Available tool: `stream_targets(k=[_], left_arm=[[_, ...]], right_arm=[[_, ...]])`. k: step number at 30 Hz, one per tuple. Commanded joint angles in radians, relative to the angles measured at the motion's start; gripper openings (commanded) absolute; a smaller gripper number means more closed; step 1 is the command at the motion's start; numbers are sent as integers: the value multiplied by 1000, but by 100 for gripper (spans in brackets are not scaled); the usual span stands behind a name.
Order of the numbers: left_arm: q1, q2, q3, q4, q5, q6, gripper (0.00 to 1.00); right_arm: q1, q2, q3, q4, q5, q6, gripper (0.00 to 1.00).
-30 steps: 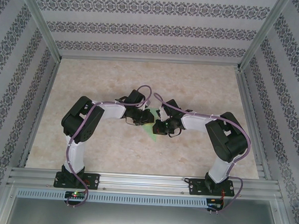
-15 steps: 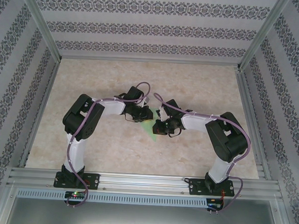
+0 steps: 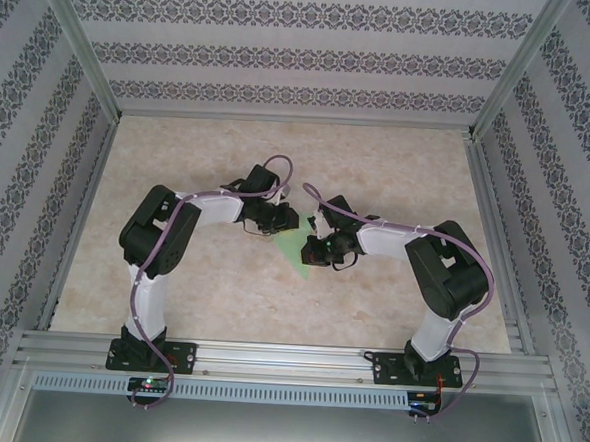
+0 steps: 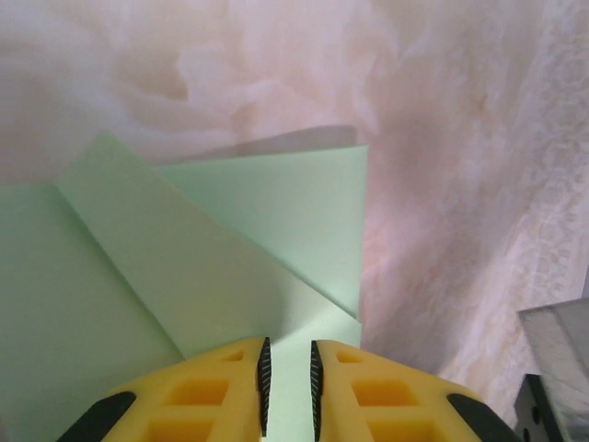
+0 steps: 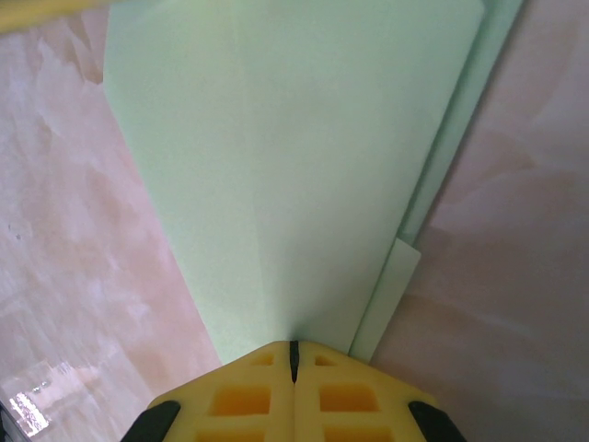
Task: Fold a paper plane with a square sheet of paper (fold left side to right side)
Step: Fourth fold the wing at the center of the table.
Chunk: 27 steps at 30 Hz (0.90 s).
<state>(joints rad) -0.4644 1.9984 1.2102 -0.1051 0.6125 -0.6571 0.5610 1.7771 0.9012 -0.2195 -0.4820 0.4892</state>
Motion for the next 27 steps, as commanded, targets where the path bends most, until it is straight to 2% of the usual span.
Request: stream_targets(k=[1,6,14,27], left_arm=[[14,-89,-38,24,-17,20,23],[-3,-117,-120,114,44,-28,22],[-64,-50,-166,234,96,-116,20],[-97,-21,-189,216,71,-133,20]], right_arm=[[5,60,-40,-172,143,-24,0],[8,64,-40,-167,144,-20,0],[8,65,-43,-167,144,-21,0],[10,62,-39,-173,146,-21,0]])
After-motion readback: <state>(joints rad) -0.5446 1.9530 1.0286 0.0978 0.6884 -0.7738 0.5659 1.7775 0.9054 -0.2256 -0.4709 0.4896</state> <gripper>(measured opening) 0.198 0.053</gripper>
